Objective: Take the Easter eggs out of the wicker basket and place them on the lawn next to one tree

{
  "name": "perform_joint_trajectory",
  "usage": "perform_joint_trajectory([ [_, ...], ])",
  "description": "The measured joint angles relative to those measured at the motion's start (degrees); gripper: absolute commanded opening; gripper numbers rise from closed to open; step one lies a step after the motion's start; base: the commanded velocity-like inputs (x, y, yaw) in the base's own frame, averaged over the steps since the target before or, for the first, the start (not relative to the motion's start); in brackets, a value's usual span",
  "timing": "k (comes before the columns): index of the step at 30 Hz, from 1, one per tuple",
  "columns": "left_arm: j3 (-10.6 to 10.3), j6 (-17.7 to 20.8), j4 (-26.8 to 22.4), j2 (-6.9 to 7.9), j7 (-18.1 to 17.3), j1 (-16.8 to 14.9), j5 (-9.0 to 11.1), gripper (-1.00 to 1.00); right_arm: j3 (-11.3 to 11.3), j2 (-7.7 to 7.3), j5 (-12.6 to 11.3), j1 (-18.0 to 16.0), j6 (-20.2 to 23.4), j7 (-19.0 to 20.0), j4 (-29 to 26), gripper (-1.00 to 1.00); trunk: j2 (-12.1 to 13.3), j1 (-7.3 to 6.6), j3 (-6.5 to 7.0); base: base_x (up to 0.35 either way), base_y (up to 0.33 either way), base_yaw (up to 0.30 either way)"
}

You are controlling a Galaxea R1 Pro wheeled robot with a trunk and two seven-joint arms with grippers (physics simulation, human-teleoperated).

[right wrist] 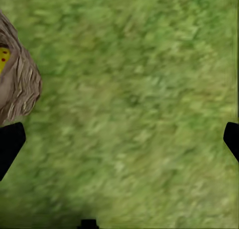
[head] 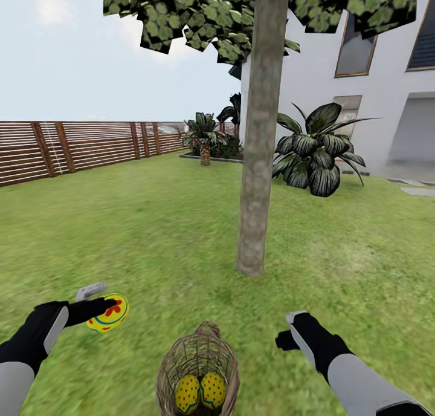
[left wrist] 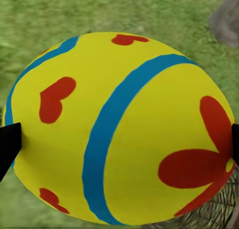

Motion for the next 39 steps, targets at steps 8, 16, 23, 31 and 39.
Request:
perform_joint_trajectory([
  [8,-0.04,0.56,0.66,-0.36,-0.17,0.0,0.22,-1.0,-0.03,-0.11,-0.06,0.01,0.38,-0.08,-0.93,1.0,3.21,-1.76,1.43,0.0,0.187,0.0],
  [16,0.04,0.33,2.86,0.08,-0.03,0.09,-0.1,-1.0,-0.06,-14.0,0.05,0.01,0.26,15.45,-0.85,1.0,6.42,-3.52,2.83,0.0,0.292,0.0],
  [23,0.04,0.16,3.32,1.51,-0.03,0.08,-0.19,-1.0,0.11,-18.67,0.02,0.02,-0.08,22.62,-0.85,1.0,9.24,-5.06,4.09,0.0,0.292,0.0],
  [31,0.03,0.25,3.34,1.76,-0.11,0.09,-0.07,-1.0,0.05,-18.39,-0.1,0.02,-0.17,21.21,-0.85,1.0,12.45,-6.81,5.53,0.0,0.292,0.0],
  [39,-0.2,0.15,3.33,1.46,-0.03,0.09,-0.21,-1.0,0.1,-18.15,-0.12,0.01,-0.14,21.01,-0.87,1.0,15.66,-8.55,6.97,-0.059,0.073,0.0],
])
